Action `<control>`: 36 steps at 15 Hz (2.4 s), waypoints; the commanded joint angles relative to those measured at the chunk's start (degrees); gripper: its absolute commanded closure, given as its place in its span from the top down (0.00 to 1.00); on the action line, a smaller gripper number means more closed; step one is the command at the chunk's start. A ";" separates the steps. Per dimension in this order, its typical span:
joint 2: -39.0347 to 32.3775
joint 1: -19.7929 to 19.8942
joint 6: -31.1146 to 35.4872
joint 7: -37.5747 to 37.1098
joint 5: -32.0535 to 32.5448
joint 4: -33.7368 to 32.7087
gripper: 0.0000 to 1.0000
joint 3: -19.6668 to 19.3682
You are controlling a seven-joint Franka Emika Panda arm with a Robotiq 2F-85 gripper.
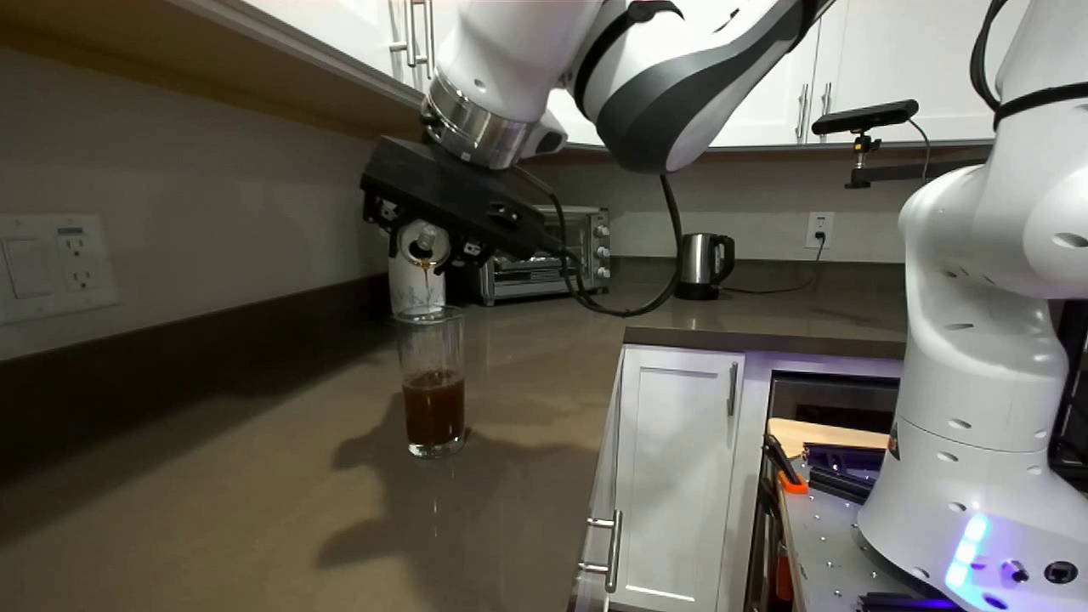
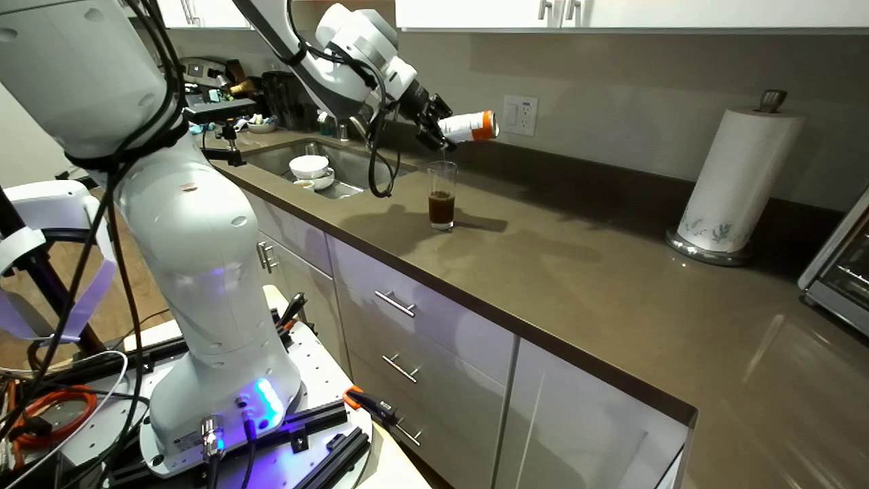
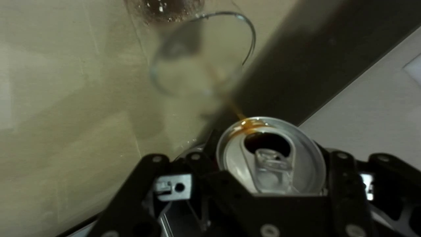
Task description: Pick up the can, pour its contents in the glass cup and put it down
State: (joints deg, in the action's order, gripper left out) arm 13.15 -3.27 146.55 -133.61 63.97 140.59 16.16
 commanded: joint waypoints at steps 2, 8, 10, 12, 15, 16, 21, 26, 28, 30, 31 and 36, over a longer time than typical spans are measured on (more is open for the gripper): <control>2.00 0.31 -0.37 -3.04 2.36 1.47 0.28 0.54; 1.98 0.13 -0.39 -2.55 1.16 1.63 0.28 0.40; 1.83 -1.74 -0.84 -1.88 0.46 1.73 0.28 -1.39; 1.74 -2.20 -0.62 -1.02 -0.90 1.88 0.28 -2.08; 1.65 -2.72 0.08 0.49 -3.24 1.85 0.28 -3.39; 1.58 -2.80 0.32 0.73 -3.90 1.74 0.28 -3.77; 1.40 -2.98 2.27 3.94 -10.72 1.37 0.28 -5.79; 1.56 -2.83 6.12 10.67 -20.69 1.40 0.28 -7.68; 1.56 -2.96 7.36 15.35 -27.17 1.46 0.28 -8.42; 1.73 -2.56 7.92 19.92 -33.46 1.43 0.28 -8.59; 1.83 -2.26 7.90 22.07 -36.33 1.42 0.28 -8.50; 2.53 -2.03 6.67 32.22 -50.09 1.33 0.28 -9.20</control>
State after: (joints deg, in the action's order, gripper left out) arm 14.39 -5.48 153.30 -107.76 21.10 141.47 7.52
